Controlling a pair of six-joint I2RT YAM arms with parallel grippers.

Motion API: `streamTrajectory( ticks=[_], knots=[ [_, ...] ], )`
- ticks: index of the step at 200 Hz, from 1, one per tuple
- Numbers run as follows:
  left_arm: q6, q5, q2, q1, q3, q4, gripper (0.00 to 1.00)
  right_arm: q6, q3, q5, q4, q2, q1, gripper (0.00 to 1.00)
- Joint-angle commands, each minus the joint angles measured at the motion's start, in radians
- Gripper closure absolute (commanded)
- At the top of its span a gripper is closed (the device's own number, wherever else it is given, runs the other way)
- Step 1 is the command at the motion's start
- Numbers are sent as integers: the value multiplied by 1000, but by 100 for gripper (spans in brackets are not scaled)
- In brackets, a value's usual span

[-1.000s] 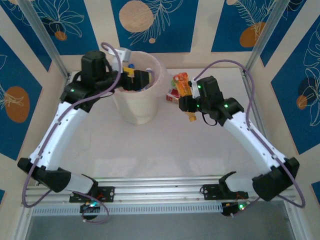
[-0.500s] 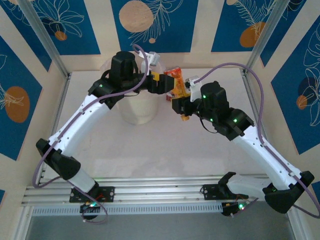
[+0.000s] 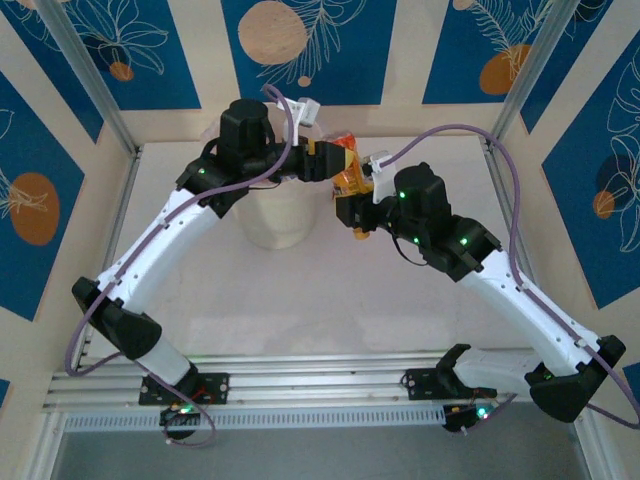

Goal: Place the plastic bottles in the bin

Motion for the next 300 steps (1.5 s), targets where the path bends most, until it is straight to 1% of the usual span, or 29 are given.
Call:
streamTrajectory(
  ticks=[1,8,25,35,47,71,88,103,140,174,200,221,243,276,300],
  knots=[
    [-3,46,2,-12,24,31,44,-14,19,13,36,15,13,54],
    [1,43,0,-14,24,32,48,-14,21,15,38,15,13,54],
    [7,40,-2,-11,25,33,53,-14,21,16,37,16,13,53],
    [11,32,-4,-11,28,32,54,-14,24,21,36,17,12,51],
    [17,16,-9,-8,33,30,53,-14,27,27,34,18,13,46],
    [28,-18,-18,16,64,20,54,-12,39,47,12,17,13,25],
    [41,-52,-23,51,98,17,54,-10,43,67,-2,9,13,10],
    [45,-79,-23,93,139,10,54,-3,40,82,-11,-2,13,0],
    [44,-140,-3,218,242,-24,54,25,18,109,-19,-47,12,1],
    [-3,-209,28,348,288,-68,53,48,17,166,-62,-71,10,1],
    [-56,-206,68,428,302,-74,53,55,19,190,-89,-69,10,1],
    [-68,-211,108,459,319,-105,53,68,28,222,-115,-58,8,1],
    [-82,-215,150,471,319,-125,53,81,44,250,-145,-43,4,1],
    [-101,-162,211,472,324,-131,52,89,58,255,-170,-17,-4,1],
    [-87,-145,245,471,335,-176,51,94,61,259,-181,-4,-9,1]
  ],
)
